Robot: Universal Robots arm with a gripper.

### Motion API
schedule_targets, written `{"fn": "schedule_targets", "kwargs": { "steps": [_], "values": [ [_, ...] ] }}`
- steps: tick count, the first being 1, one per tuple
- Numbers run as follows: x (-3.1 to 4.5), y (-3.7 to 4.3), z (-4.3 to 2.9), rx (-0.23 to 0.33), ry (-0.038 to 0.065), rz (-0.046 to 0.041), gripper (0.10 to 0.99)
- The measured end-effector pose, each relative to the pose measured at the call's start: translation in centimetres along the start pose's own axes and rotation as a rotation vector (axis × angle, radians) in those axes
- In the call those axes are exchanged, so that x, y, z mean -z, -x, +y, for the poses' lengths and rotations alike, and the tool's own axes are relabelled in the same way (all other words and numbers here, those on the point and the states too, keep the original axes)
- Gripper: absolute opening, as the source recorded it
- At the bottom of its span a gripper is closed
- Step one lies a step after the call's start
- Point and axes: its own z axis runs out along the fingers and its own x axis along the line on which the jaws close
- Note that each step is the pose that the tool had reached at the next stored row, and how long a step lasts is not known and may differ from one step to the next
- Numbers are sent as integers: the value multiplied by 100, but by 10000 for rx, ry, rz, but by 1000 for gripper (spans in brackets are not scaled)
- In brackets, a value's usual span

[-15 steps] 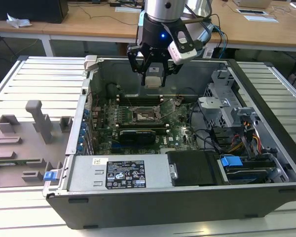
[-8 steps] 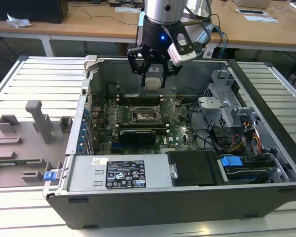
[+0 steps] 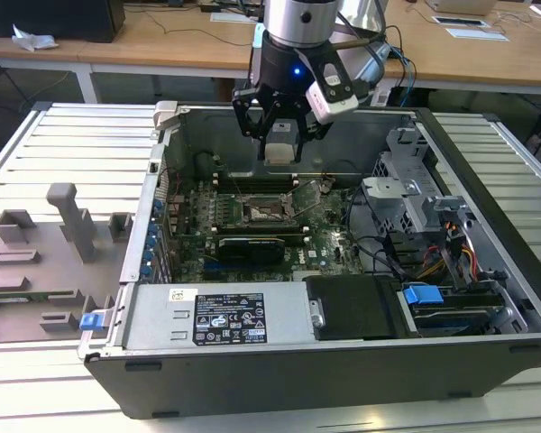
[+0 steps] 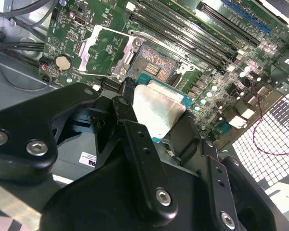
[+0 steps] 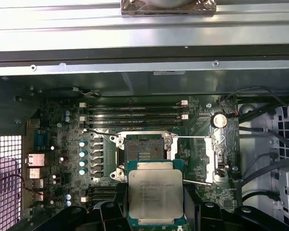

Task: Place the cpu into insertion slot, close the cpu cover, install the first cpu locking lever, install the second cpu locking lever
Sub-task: 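Place the cpu into insertion slot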

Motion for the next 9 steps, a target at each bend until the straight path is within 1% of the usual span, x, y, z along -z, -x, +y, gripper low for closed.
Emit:
{"fn": "schedule_targets", "kwargs": {
  "steps": [9],
  "values": [
    [-28, 1, -2, 0, 0, 0, 545]
  ]
}}
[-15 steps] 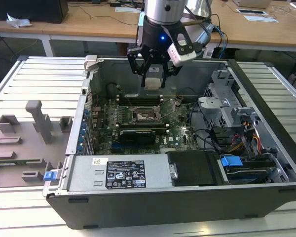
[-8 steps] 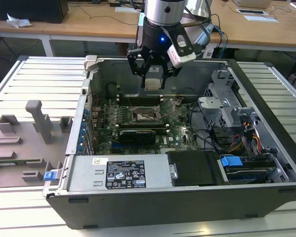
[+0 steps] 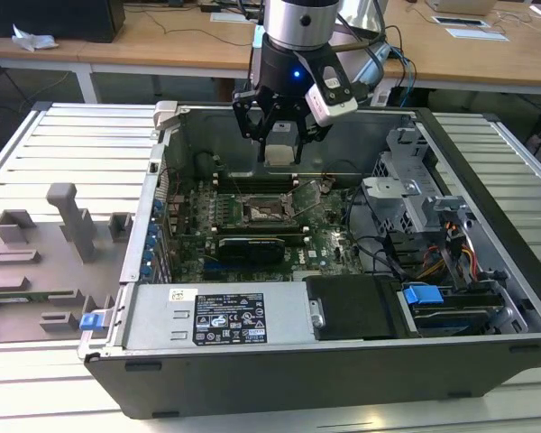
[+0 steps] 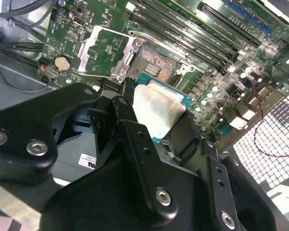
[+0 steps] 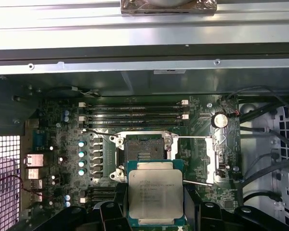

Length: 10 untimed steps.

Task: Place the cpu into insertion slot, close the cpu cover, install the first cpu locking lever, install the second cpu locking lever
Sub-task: 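Place the cpu into insertion slot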

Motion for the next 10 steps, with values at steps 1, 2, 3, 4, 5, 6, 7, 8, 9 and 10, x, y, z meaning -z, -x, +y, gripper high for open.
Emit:
{"fn": "schedule_targets", "kwargs": {
  "steps": [1, 2, 3, 4, 5, 6, 7, 8, 9, 10],
  "values": [
    [-2, 0, 0, 0, 0, 0, 545],
    [-4, 0, 0, 0, 0, 0, 545],
    [-6, 0, 0, 0, 0, 0, 545],
    [-7, 0, 0, 1, 0, 0, 545],
    [-10, 0, -1, 0, 0, 0, 545],
    [-11, 0, -1, 0, 1, 0, 545],
    [-13, 0, -1, 0, 0, 0, 545],
    [-14, 0, -1, 0, 0, 0, 545],
    [-15, 0, -1, 0, 0, 0, 545],
    [-17, 0, -1, 0, 0, 0, 545]
  ]
}}
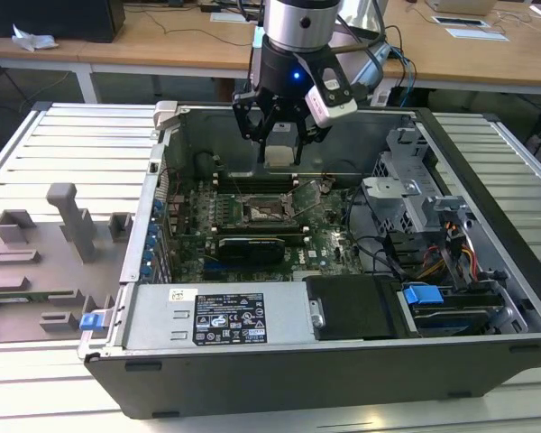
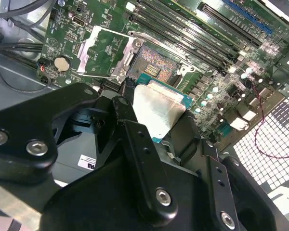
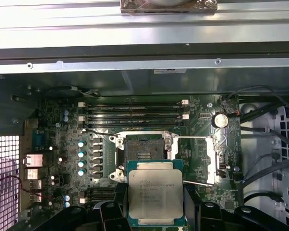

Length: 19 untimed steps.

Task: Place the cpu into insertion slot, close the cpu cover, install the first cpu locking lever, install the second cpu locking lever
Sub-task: 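Place the cpu into insertion slot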

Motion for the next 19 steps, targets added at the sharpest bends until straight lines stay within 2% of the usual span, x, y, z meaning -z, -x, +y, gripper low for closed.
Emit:
{"fn": "schedule_targets", "kwargs": {
  "steps": [19],
  "values": [
    [-47, 1, -4, 0, 0, 0, 545]
  ]
}}
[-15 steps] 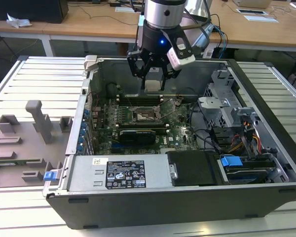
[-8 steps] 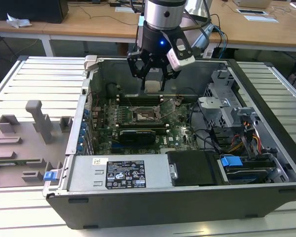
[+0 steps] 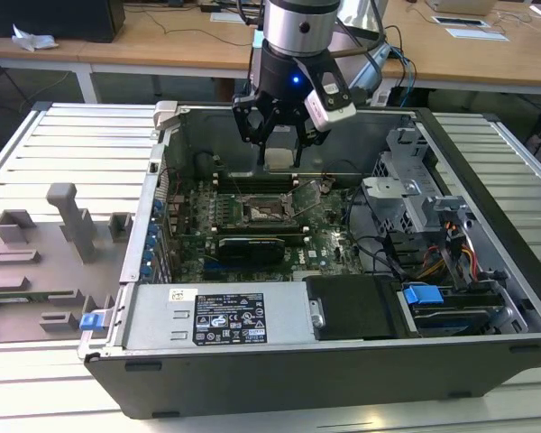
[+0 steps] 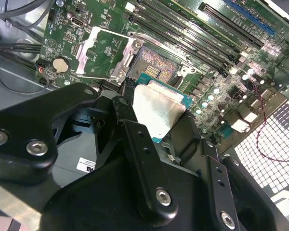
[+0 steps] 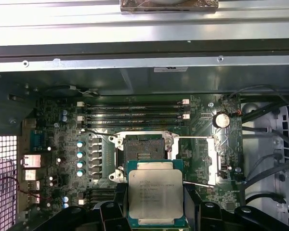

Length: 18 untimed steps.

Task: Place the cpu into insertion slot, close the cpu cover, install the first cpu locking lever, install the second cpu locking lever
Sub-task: 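Place the cpu into insertion slot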

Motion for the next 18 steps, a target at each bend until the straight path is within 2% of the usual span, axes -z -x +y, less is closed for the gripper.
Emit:
{"fn": "schedule_targets", "kwargs": {
  "steps": [18],
  "values": [
    [-65, 1, -5, 0, 0, 0, 545]
  ]
}}
